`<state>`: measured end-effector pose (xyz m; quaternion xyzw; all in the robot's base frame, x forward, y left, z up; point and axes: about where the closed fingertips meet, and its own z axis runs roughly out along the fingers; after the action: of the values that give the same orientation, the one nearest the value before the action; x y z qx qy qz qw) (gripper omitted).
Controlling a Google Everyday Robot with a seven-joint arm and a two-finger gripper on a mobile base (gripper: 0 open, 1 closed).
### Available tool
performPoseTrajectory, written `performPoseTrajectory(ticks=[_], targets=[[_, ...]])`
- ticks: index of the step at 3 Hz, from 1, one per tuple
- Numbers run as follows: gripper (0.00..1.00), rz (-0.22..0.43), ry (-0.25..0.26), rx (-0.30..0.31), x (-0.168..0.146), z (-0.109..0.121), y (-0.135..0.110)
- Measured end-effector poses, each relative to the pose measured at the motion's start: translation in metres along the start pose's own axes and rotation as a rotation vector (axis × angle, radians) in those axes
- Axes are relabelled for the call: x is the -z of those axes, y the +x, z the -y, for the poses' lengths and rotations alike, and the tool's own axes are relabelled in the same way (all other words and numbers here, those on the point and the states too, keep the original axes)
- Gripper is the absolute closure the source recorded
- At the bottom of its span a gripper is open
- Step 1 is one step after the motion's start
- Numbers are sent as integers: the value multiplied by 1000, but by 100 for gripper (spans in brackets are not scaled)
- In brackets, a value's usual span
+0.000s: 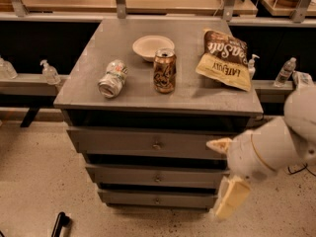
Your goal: Open middle drawer
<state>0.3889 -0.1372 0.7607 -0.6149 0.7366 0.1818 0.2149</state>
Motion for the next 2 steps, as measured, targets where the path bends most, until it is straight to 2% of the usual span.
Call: performPoseTrajectory(ticks=[1, 2], targets=[[0, 79, 62, 59, -41, -14, 25], [0, 79, 168, 126, -66, 4, 45]])
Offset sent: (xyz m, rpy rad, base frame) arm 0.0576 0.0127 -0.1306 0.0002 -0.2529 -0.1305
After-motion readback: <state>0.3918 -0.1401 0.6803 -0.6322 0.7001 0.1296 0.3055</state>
